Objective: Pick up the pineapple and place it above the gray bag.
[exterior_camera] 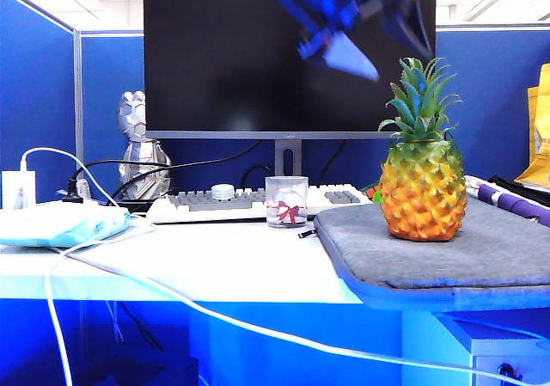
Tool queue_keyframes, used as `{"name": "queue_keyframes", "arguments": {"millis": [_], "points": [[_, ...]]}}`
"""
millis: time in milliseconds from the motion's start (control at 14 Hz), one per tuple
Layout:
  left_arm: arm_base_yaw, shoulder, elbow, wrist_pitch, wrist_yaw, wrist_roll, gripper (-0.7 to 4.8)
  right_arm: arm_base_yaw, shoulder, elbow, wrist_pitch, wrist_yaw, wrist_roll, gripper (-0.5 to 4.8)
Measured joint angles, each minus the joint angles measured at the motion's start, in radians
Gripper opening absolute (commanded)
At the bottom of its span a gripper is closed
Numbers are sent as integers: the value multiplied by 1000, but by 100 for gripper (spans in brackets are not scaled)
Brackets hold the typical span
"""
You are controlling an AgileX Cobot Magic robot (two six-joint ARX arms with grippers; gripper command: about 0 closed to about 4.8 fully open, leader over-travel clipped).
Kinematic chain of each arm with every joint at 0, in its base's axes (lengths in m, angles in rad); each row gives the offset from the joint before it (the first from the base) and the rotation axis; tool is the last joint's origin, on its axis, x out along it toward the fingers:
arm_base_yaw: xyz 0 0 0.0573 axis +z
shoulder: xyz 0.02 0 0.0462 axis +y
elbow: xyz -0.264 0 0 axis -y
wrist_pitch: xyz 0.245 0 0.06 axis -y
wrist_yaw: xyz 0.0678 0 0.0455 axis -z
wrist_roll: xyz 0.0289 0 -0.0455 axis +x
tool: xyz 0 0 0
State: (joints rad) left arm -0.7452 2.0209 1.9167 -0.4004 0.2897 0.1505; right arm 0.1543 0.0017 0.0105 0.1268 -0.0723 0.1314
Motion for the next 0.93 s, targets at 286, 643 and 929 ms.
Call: {"name": "queue_keyframes", "arguments": {"millis": [286,643,929], "points": [[37,-190,0,-154,-102,54,479,0,0,0,4,0,0,-5],[216,-477,0,-272,-249,77,479,0,0,0,9,0,0,-5],[321,-673,-41,-349,-318,71,479,-1,0,0,15,0,0,-5]]}}
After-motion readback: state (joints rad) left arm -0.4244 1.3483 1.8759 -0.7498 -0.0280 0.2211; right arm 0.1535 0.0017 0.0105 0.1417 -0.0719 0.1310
